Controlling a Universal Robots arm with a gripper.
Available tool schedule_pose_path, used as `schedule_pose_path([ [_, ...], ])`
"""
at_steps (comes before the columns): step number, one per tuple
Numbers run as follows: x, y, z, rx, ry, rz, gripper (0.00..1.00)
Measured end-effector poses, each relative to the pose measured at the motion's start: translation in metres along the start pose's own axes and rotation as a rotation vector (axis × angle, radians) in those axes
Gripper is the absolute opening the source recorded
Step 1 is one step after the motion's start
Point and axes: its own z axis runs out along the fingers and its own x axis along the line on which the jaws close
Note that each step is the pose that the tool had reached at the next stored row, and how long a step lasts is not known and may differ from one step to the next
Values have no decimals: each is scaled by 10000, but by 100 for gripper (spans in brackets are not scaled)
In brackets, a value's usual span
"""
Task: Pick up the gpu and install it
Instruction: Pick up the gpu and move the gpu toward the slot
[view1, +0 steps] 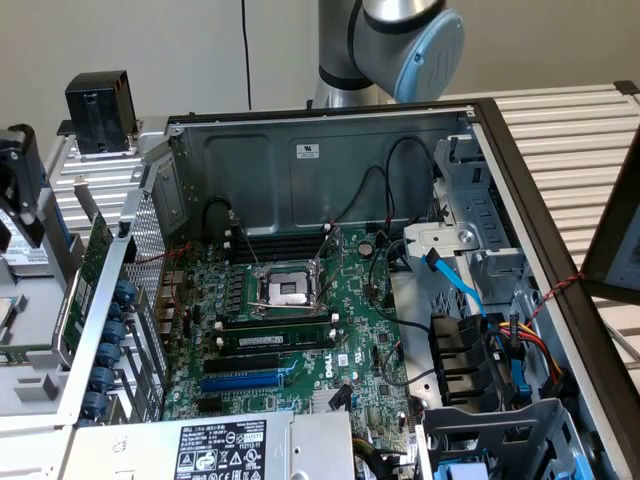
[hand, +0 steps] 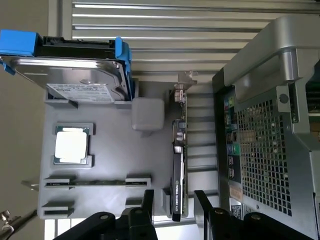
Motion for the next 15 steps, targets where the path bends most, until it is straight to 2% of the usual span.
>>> schedule_pose_path([
  [11,0,-82,189,8,-66,505,46],
  [12,-7,-84,208,12,-69,535,53],
  [15,-57,-89,271,16,-79,586,53],
])
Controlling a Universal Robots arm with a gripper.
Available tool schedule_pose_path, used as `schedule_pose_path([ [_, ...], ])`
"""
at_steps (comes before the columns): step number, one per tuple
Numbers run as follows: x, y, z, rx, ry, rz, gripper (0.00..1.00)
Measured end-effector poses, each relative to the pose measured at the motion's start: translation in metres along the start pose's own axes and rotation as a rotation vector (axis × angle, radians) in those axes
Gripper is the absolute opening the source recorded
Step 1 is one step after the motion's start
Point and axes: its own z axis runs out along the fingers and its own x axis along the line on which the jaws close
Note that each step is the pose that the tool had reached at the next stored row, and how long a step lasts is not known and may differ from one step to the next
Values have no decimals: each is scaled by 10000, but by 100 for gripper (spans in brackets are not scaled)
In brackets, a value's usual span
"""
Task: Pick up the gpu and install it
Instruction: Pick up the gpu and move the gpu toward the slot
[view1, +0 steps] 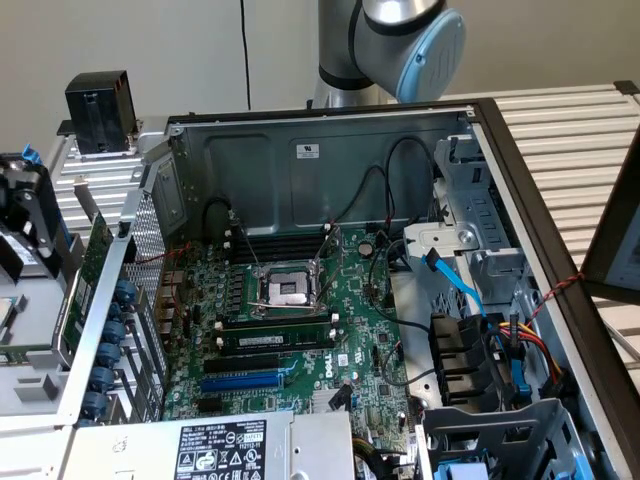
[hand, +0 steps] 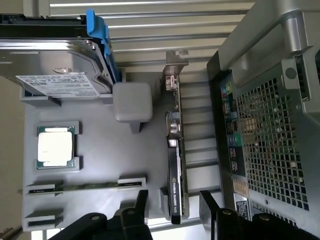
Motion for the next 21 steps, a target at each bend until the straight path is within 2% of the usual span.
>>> schedule_pose_path([
  [4,-92,2,83,3,-3,30,53],
  [7,-117,-1,141,-20,-1,37,53],
  [9,-116,-5,178,-61,3,45,53],
  [11,-113,-9,203,-170,17,59,53],
  [12,-107,-11,211,-258,29,71,53],
  [14,-96,-20,219,-527,59,106,53],
  [15,-92,-29,227,-597,68,115,53],
  [16,-90,-41,243,-631,72,118,53],
  [19,-84,-54,296,-647,87,52,53],
  [21,-80,-59,330,-669,116,-91,53],
])
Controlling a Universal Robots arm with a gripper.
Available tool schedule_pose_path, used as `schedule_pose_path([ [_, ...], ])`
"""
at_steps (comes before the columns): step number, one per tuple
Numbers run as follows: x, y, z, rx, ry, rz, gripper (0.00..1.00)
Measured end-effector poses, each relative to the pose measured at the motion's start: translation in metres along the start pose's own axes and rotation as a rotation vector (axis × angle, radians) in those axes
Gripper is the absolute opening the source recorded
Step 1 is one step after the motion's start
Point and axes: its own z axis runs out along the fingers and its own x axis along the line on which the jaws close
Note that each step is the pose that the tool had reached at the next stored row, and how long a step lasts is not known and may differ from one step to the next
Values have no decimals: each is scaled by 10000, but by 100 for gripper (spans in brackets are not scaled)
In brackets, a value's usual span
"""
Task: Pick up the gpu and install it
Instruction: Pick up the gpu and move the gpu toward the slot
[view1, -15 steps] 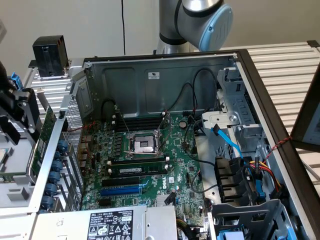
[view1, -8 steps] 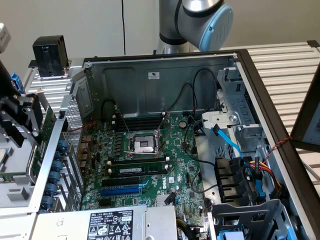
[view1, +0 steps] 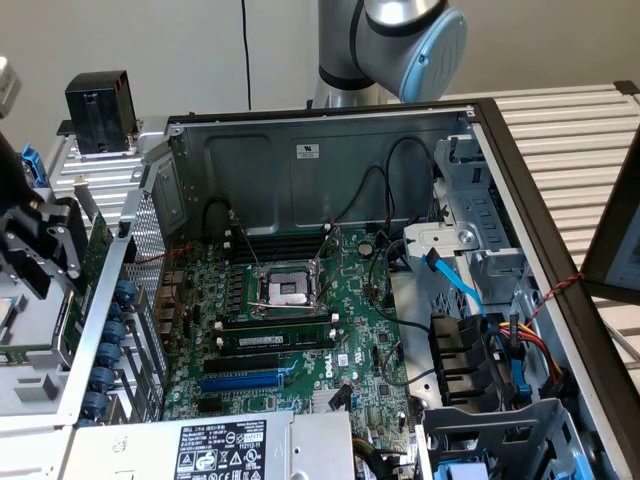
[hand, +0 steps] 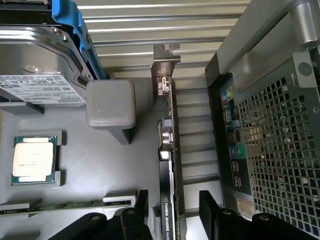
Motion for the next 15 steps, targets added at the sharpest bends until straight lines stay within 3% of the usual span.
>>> schedule_pose_path([
  [6,15,11,108,-12,6,-99,53],
  [10,36,118,184,5,-13,-105,53],
  [11,41,134,197,42,-17,-110,53],
  [15,66,144,210,358,-113,-164,53],
])
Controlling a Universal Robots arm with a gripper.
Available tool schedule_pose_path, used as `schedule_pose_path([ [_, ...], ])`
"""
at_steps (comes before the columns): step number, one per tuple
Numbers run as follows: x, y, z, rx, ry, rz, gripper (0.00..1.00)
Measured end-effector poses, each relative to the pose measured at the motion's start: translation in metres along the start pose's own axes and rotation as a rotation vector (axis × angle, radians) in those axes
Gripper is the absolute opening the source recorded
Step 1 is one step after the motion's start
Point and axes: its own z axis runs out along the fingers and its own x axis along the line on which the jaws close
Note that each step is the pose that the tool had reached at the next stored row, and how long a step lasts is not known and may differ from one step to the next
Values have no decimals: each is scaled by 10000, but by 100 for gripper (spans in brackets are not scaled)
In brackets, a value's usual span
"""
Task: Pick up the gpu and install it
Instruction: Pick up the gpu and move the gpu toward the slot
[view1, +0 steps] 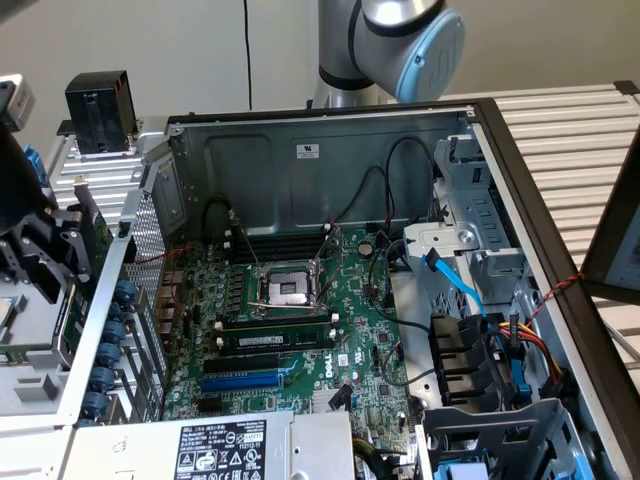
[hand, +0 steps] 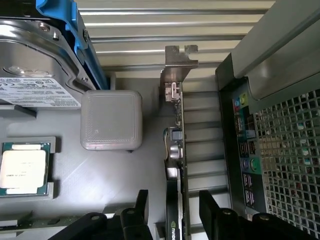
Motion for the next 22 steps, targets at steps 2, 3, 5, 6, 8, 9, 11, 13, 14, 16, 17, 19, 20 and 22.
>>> schedule_pose_path([
  [2,8,-2,7,45,-72,-17,53],
  [3,10,-3,15,50,-112,-25,53],
  [5,15,-7,31,53,-196,-41,53],
  [6,18,-9,42,50,-244,-48,53],
  [8,30,-14,61,45,-277,-54,53],
  [9,41,-15,65,45,-288,-54,53],
  [11,52,-19,75,39,-331,-61,53],
  [13,56,-21,87,29,-426,-71,53],
  [14,57,-23,93,21,-477,-77,53],
  [16,59,-26,112,-17,-516,-56,53],
  [17,60,-28,123,-28,-529,-36,53],
  [19,62,-31,140,-28,-542,12,53],
  [20,63,-30,143,-24,-545,34,53],
  [22,65,-16,145,-20,-549,55,53],
])
